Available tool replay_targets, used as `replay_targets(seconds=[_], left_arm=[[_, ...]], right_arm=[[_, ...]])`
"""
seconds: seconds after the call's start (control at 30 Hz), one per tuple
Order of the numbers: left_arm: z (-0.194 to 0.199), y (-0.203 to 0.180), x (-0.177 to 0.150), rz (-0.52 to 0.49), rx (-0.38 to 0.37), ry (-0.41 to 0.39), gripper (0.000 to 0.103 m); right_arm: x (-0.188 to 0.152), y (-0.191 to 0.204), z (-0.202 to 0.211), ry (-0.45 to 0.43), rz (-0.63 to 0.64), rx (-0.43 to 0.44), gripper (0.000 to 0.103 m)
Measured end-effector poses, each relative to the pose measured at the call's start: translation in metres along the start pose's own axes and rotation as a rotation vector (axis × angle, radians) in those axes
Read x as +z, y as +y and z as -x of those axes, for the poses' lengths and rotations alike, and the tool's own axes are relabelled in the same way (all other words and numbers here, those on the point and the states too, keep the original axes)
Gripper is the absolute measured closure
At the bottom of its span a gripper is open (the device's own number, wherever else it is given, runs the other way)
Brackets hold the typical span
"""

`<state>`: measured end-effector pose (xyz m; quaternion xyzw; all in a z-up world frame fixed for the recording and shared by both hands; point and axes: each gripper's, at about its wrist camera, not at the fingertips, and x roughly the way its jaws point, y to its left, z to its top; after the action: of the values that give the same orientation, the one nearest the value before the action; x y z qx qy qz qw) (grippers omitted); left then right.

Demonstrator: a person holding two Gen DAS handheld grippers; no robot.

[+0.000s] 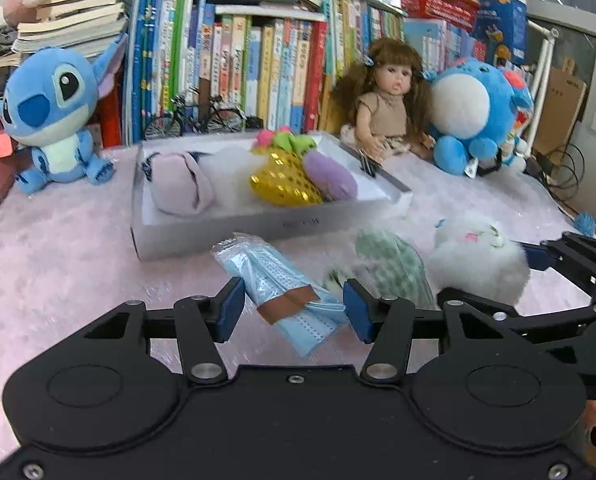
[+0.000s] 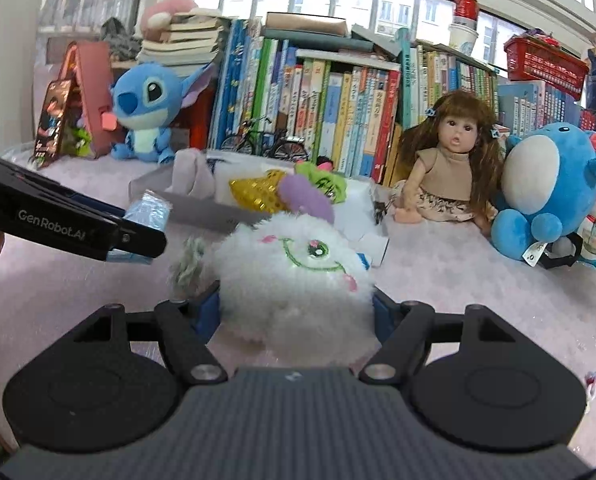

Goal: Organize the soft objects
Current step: 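Carry the packet with the left tool while the right tool carries the white plush to the tray, then release the packet into the tray with the left tool while the right tool releases the white plush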

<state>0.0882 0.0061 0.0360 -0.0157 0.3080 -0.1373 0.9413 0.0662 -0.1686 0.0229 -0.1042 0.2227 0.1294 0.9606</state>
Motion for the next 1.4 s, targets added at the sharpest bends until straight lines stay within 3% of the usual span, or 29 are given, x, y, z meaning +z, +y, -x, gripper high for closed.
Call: replay_targets(seconds=[0.37, 0.67, 1.03, 1.1, 1.23, 1.4], left_arm=[[-0.018, 0.035, 0.048, 0.078, 0.061, -0.028, 0.051], [-0.068, 0.061, 0.086, 0.172, 0.093, 0.044, 0.051], [-0.111, 0.08, 0.098, 0.242, 0.098, 0.075, 0.053], [-0.117, 0.079, 0.098, 0.242, 0.105, 0.082, 0.076], [-0.133, 0.088, 0.095, 0.298, 0.102, 0.124, 0.075], [-0.143, 0.096, 0.093, 0.329, 0.091, 0.111, 0.075]], right_arm=[[0.051, -0.035, -0.036, 0.026, -0.118, -0.027, 0.028], [0.093, -0.053, -0.095, 0.093, -0.18, -0.024, 0.028], [0.106, -0.067, -0.156, 0.2, -0.357, 0.022, 0.028], [0.105, -0.066, -0.164, 0.212, -0.366, 0.02, 0.028], [0.101, -0.069, -0.175, 0.231, -0.389, 0.014, 0.028], [0.096, -0.074, -0.185, 0.252, -0.441, 0.03, 0.027]])
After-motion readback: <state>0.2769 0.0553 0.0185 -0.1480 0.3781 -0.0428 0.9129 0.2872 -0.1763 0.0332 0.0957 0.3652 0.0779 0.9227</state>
